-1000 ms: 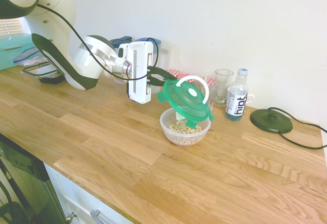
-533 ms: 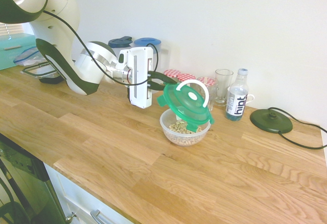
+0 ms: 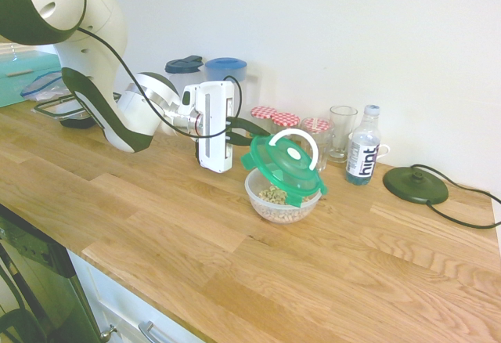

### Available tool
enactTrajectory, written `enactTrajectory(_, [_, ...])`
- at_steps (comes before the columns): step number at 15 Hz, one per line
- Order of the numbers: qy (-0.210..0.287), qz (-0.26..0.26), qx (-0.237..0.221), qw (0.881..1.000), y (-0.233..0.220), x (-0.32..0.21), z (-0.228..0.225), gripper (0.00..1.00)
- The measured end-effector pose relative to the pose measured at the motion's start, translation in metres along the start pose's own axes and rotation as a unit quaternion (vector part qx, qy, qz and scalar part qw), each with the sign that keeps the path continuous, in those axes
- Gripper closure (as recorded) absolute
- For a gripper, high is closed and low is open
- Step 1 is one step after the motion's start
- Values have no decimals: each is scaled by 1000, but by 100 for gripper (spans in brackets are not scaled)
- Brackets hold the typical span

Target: Cover the lid of food container

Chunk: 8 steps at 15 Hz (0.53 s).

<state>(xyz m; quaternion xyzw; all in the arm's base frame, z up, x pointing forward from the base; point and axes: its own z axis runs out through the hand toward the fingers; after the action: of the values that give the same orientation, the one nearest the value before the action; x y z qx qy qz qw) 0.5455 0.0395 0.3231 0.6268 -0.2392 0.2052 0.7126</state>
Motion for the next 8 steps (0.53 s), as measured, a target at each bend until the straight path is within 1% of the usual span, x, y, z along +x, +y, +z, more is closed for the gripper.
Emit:
enactTrajectory(1, [0,-1,0,1000,-1,0,0,100])
enactTrajectory(2, [1,-1,1,1000,-1,-1,-1,0])
enactTrajectory(8, [4,-5,12,1000,-1,-6,-15,0])
